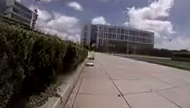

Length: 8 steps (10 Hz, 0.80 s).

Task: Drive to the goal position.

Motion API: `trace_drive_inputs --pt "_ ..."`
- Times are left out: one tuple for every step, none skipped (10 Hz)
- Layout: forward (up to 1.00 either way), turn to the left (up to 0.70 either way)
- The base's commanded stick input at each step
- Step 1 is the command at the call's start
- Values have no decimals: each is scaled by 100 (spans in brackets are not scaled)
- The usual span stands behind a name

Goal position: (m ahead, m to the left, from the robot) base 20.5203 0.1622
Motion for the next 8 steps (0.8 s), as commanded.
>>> trace_drive_inputs --pt "4 0" --pt "4 0" --pt "4 0" --pt "4 0" --pt "4 0" --pt "2 0" --pt "0 0" --pt "2 0"
